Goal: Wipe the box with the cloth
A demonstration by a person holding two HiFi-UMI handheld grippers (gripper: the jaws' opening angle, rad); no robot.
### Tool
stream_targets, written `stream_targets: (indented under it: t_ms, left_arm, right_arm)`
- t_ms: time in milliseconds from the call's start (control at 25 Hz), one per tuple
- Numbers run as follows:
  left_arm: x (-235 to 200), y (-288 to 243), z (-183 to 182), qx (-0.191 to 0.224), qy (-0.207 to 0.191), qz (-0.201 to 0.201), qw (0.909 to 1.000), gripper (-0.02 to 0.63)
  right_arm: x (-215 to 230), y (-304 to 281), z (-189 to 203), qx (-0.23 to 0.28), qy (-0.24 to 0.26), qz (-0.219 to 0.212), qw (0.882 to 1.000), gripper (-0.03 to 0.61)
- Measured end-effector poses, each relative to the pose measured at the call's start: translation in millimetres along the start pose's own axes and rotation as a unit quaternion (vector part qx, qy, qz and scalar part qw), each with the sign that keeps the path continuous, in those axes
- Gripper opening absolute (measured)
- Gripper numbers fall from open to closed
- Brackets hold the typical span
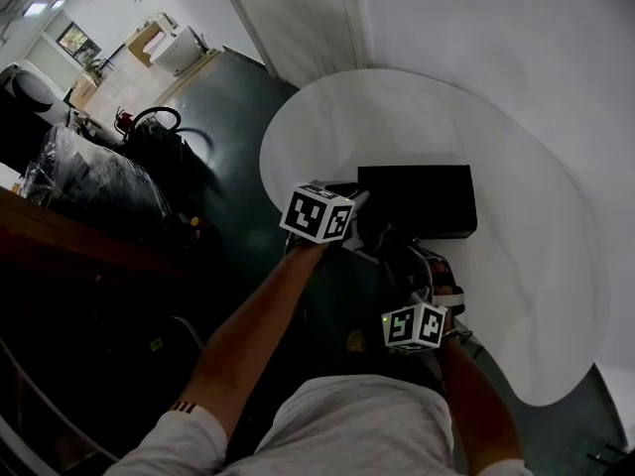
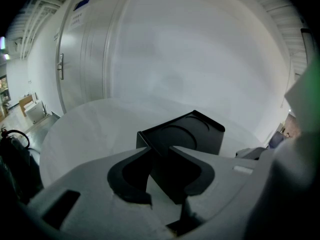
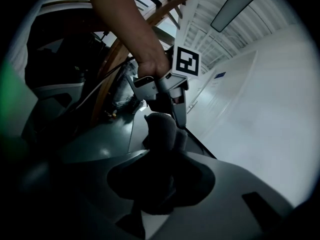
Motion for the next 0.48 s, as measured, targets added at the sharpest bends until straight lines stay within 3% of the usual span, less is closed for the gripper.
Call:
stream_targets:
  t_ms: [480]
  left_arm:
    - [0.2,0.8,0.6,-0.002,-0.001,-0.003,1.0000,0.110]
  right_arm:
    - [48.3,39.0,46.8,-0.048,-0.036,0.078,0.995,0.104]
Point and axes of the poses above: the fingertips, and each gripper's own axes: y backward along the fingers, x to its right, z out of its underside, the point moved 10 cm from there along y, backward along the fingers, and after that the axes turned 13 degrees about -y, right-handed, at the moved point
